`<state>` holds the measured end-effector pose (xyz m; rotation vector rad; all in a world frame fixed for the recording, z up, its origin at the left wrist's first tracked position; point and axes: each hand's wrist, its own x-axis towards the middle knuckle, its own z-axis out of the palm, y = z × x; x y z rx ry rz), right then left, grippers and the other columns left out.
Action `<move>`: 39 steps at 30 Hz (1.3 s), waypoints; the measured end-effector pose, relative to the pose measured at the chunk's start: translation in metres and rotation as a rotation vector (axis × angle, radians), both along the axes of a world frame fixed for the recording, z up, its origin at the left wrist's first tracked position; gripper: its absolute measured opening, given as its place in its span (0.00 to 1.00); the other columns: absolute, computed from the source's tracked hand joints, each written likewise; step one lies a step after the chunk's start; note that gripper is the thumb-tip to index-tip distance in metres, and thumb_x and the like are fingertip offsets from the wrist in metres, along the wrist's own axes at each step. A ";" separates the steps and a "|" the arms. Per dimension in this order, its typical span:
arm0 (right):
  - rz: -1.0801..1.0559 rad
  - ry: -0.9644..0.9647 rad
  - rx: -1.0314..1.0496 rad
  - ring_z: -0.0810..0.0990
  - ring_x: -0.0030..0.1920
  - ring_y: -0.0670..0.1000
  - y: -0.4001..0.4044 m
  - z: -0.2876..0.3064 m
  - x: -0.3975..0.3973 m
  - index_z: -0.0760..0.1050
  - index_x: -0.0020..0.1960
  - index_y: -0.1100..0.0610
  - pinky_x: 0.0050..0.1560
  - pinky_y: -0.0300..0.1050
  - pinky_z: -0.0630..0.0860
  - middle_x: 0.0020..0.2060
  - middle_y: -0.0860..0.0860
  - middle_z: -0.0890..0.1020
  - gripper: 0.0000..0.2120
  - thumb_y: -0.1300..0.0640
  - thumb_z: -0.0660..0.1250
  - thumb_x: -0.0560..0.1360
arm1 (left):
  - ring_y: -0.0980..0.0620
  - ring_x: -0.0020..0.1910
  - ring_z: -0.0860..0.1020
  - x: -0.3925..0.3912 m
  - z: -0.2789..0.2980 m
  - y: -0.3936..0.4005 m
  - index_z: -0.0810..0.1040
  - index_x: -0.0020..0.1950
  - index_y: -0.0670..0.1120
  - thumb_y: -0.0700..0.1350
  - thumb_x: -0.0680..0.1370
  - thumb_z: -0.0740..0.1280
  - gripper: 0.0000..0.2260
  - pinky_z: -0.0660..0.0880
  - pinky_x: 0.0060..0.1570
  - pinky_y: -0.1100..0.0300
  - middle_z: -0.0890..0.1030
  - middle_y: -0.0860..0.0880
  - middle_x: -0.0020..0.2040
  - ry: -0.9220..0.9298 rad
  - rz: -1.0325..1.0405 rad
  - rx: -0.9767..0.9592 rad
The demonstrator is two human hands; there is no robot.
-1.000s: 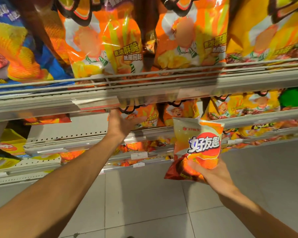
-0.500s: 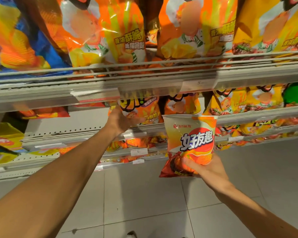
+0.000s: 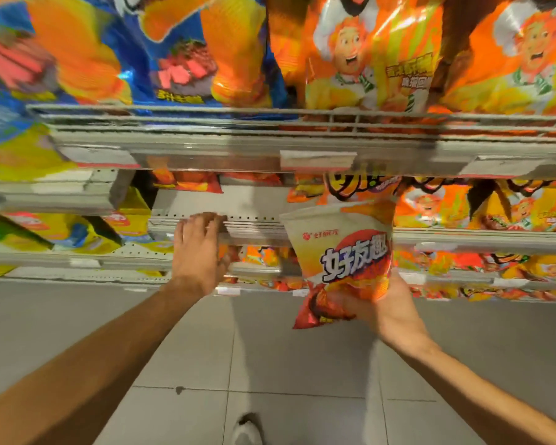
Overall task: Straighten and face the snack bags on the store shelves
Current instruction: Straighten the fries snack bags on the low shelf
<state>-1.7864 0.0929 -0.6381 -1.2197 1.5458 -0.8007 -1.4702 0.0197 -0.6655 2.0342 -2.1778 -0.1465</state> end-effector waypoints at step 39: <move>0.052 0.603 -0.137 0.76 0.66 0.61 -0.137 -0.021 0.137 0.62 0.73 0.60 0.63 0.57 0.76 0.66 0.58 0.76 0.49 0.26 0.68 0.68 | 0.45 0.78 0.31 0.028 -0.023 0.000 0.42 0.81 0.48 0.51 0.72 0.74 0.50 0.44 0.79 0.44 0.38 0.47 0.81 0.019 0.122 0.199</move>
